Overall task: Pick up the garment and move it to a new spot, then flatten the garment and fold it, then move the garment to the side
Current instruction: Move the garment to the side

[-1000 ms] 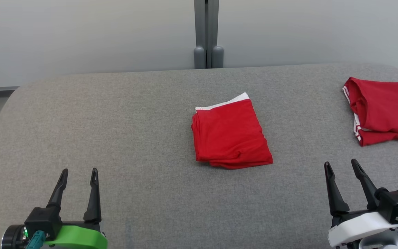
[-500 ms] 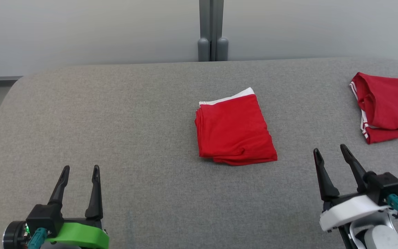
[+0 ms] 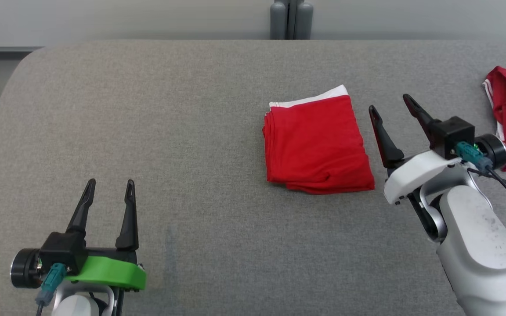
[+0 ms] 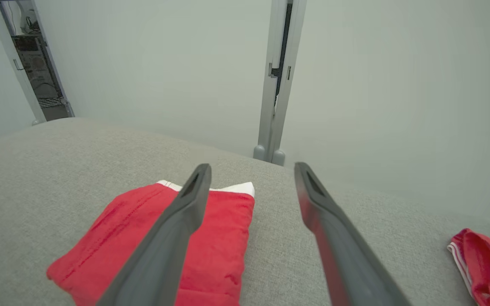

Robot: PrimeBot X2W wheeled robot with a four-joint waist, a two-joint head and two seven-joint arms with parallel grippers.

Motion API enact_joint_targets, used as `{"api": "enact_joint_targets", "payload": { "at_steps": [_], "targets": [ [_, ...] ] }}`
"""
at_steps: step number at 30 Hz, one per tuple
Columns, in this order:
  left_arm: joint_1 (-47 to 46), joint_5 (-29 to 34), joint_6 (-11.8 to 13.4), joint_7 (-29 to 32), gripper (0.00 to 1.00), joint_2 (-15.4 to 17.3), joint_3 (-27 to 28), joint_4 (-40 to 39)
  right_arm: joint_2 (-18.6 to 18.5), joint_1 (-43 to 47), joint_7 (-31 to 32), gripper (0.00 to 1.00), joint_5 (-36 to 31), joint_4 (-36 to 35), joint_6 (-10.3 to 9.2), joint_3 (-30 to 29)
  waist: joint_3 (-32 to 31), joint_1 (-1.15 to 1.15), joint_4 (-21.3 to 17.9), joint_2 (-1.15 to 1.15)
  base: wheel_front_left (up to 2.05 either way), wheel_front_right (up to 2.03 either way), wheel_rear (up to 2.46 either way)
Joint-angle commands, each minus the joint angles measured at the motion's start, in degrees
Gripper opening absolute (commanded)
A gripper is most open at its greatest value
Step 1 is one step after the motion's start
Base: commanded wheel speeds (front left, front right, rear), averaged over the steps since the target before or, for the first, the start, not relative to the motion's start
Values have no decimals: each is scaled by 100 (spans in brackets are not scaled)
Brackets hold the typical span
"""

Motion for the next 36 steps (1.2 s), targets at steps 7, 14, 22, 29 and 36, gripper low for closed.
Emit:
{"api": "enact_joint_targets", "payload": {
  "at_steps": [7,14,22,29,36],
  "targets": [
    [-422,-10,-20,-76,100,-82,-107,125,-54,-832,-5,100,65,1383,-9,197,662,0,405,0,0,0,0],
    [-658,-24,-42,-90,100,-161,-195,247,71,-1226,-170,100,133,2639,-9,202,923,0,508,0,0,0,0],
    [-730,-20,-54,-91,100,-242,-167,227,256,-1364,-246,0,373,3574,-9,291,1044,0,494,0,0,0,0],
    [-780,0,-60,-88,100,-296,-176,198,24,-1788,-488,0,418,3753,-17,474,1058,0,383,0,0,0,0],
    [-859,77,-91,-87,100,-302,-164,70,-427,-2325,-448,0,338,3586,-12,1098,1313,0,20,0,0,0,0]
  ]
}}
